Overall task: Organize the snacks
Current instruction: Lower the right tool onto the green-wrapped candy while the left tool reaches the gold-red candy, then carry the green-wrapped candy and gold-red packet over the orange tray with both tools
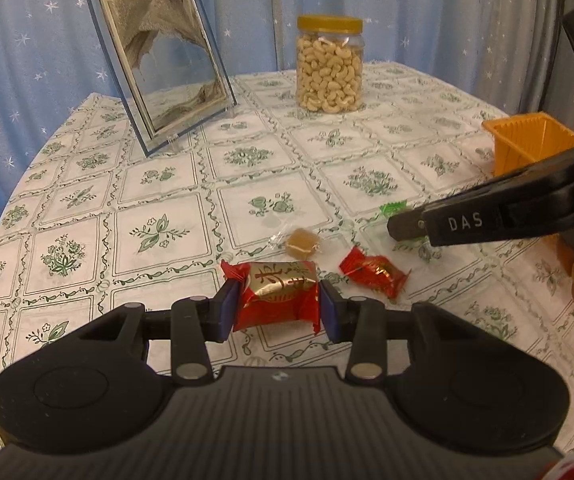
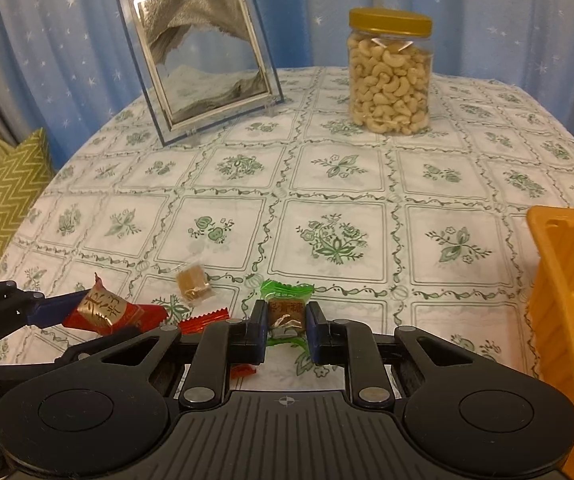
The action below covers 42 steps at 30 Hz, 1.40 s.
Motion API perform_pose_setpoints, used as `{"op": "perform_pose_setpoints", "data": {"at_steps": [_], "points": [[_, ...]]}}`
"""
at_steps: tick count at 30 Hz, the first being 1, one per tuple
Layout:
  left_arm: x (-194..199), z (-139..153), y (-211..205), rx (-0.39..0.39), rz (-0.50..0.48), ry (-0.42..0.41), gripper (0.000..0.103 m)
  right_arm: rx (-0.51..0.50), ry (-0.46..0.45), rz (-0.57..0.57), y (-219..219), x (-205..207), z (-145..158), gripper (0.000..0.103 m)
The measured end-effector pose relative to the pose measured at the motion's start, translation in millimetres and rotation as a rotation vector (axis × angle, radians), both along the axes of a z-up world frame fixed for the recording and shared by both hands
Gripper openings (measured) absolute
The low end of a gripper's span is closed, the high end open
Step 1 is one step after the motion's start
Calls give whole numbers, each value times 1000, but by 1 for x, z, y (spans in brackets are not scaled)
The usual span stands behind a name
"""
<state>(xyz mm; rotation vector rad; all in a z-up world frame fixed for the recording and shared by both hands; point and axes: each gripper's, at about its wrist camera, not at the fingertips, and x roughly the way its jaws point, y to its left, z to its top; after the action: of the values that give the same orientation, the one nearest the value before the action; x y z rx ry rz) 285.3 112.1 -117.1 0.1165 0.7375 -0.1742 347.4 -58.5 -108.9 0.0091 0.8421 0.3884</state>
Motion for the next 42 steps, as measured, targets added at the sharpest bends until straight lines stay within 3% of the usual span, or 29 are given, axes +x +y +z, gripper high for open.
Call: {"op": "perform_pose_setpoints", "data": {"at_steps": [8, 17, 32, 42], "points": [[-30, 17, -12, -31, 8, -42, 39, 30, -32, -24, -17, -29, 23, 20], [-83, 39, -28, -96, 40, -92, 39, 45, -70, -51, -45, -94, 41, 20], [-179, 58, -75, -156, 85, -90, 39, 42, -75, -118, -98, -214, 44, 20], [-221, 73, -107, -186, 88, -80, 39, 53, -92, -166, -130, -261, 60, 20]]}}
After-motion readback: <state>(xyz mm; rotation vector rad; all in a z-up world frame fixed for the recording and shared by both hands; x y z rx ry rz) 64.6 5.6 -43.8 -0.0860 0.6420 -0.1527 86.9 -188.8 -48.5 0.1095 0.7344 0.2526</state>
